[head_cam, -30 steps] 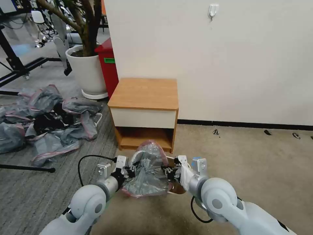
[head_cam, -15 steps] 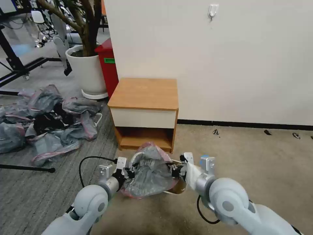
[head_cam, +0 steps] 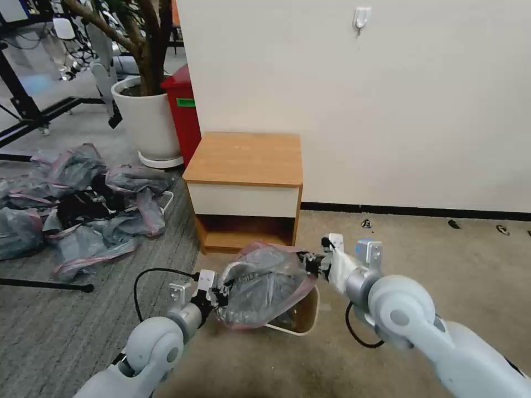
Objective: Pick up the garbage bag from the table and place it over the trash can.
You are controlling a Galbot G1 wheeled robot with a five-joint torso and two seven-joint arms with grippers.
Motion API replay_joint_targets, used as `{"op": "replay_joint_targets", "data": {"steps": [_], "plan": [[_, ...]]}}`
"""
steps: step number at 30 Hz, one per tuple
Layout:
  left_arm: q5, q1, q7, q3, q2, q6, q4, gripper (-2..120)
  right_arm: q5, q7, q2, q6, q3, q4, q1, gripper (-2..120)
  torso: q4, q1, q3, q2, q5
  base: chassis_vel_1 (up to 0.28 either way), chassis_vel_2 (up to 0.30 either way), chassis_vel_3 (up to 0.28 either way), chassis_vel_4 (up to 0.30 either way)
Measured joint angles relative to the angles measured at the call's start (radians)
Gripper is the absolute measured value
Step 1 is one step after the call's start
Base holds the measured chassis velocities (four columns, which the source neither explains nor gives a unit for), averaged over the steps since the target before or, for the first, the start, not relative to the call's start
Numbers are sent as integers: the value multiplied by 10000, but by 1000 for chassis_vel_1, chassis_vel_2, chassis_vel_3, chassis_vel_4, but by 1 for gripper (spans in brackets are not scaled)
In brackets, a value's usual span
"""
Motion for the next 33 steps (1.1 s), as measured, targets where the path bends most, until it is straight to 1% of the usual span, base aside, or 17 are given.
{"op": "replay_joint_targets", "data": {"steps": [8,12,18,23,29,33], "plan": [[6,69,297,-153,-17,-262,-34,3,-58,-55,-141,-45,354,-500,-481,0,0,0,0,0,0,0,0,0,0],[2,48,687,-269,-12,-470,-26,3,-82,-89,-226,-164,683,-717,-860,0,-1,0,0,0,-1,0,0,0,0],[-1,-8,741,-282,-73,-500,16,3,-127,-96,-225,-181,883,-628,-1186,0,-1,0,0,0,0,0,0,0,0],[8,-31,730,-300,-151,-502,56,3,-182,-50,-180,-190,1083,-275,-1486,0,0,0,0,0,-1,0,0,0,0],[27,-83,661,-456,-246,-502,98,3,-204,149,80,-211,1257,176,-1882,0,0,0,0,0,-1,0,0,0,0],[25,-119,655,-546,-347,-503,99,3,-381,291,267,-223,1231,127,-1983,2,0,0,-1,0,-2,0,0,0,0]]}}
